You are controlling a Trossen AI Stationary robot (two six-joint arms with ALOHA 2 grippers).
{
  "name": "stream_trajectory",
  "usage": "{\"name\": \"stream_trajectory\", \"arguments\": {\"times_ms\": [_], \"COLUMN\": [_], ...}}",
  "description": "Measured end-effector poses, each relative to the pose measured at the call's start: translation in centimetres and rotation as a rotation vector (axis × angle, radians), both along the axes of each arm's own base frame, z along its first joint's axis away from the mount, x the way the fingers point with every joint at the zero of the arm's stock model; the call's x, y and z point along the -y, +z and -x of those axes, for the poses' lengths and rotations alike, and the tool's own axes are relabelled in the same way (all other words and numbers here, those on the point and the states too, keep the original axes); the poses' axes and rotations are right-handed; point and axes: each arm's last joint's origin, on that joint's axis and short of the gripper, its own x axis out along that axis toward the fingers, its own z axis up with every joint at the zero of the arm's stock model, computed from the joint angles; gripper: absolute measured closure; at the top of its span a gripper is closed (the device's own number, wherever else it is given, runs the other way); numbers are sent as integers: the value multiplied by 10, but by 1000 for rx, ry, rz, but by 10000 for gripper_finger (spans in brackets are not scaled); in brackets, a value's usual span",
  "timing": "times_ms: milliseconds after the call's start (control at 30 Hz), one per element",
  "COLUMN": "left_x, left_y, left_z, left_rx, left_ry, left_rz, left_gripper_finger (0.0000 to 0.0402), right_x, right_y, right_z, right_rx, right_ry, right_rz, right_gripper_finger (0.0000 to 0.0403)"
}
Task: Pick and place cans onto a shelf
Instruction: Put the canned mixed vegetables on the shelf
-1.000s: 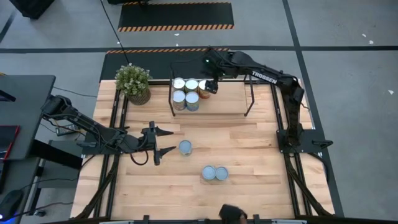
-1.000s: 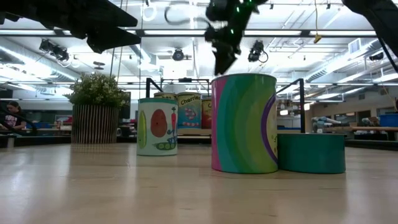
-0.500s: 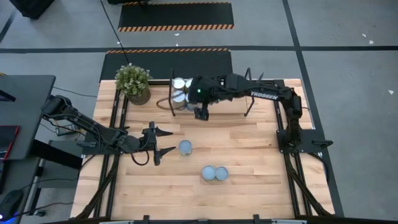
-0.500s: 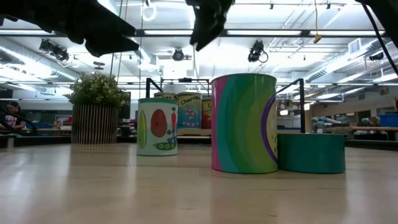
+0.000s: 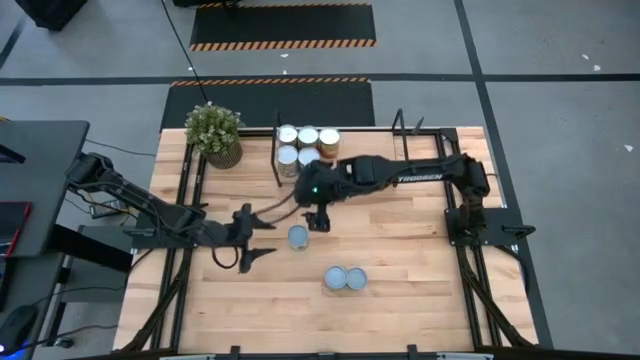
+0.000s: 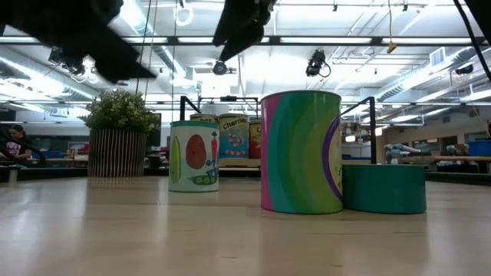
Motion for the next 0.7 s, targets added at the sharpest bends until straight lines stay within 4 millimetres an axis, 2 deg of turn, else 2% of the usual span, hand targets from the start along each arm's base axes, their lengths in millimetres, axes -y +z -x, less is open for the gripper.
{"name": "stream_trajectory", "arguments": {"times_ms": [100, 267, 467, 700], "left_x": [0, -5, -17, -25], "left_y": [-11, -32, -55, -68], "left_z": [5, 5, -16, -41], "left_rx": [-121, -287, -301, -274], "left_ry": [-22, 65, 237, 283], "left_rz": [59, 77, 40, 53], "left_gripper_finger": [97, 97, 97, 98], "right_x": [-10, -19, -20, -19], "right_y": [-15, -42, -57, -61], "right_z": [1, 3, 6, 15], "right_rx": [-45, -94, -130, -241], "right_ry": [19, 27, 7, 3], "right_rz": [-5, -12, 15, 24], "right_gripper_finger": [45, 45, 45, 45]}}
